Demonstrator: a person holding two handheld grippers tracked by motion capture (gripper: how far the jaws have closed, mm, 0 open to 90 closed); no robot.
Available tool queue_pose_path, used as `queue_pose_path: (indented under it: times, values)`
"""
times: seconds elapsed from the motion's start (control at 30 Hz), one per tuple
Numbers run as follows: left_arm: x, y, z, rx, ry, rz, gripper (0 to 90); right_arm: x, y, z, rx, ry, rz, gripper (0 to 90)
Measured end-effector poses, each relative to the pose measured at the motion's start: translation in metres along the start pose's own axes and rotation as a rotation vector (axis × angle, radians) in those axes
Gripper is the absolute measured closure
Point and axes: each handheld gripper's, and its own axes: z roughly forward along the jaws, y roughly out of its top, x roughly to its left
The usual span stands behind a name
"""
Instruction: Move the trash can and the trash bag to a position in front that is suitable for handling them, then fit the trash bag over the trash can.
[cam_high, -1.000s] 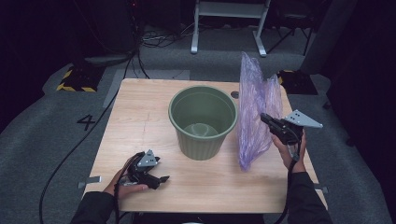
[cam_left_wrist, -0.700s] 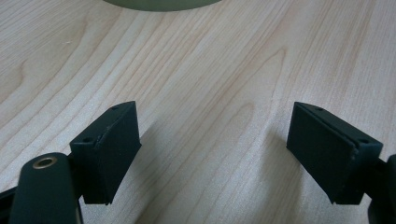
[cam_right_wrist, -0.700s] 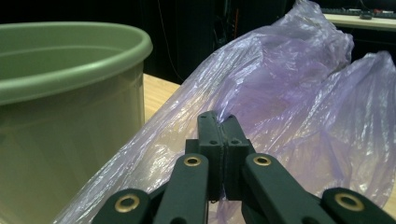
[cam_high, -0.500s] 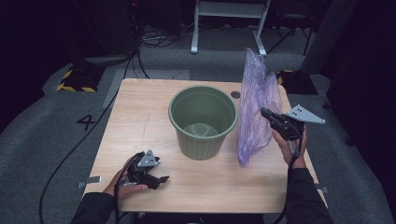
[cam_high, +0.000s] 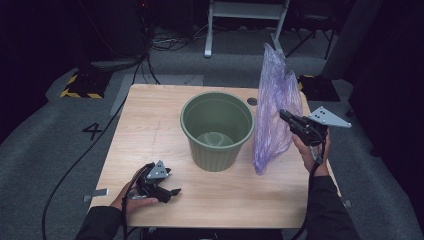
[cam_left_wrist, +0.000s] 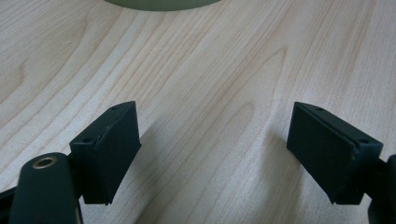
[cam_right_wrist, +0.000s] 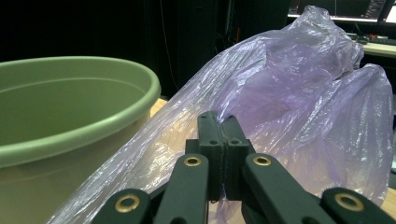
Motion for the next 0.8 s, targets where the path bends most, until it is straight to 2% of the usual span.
queue_pose_path:
  times: [0.4,0.8]
  values:
    - [0.0,0.0,0.0,0.0,0.0,0.0,16.7,0.0,0.013,0.002,-0.021,0.004,-0.003,90.0]
    - [0.0,0.0,0.0,0.002,0.001,0.0,16.6,0.006,0.031,0.003,-0.061,0.038,-0.004,90.0]
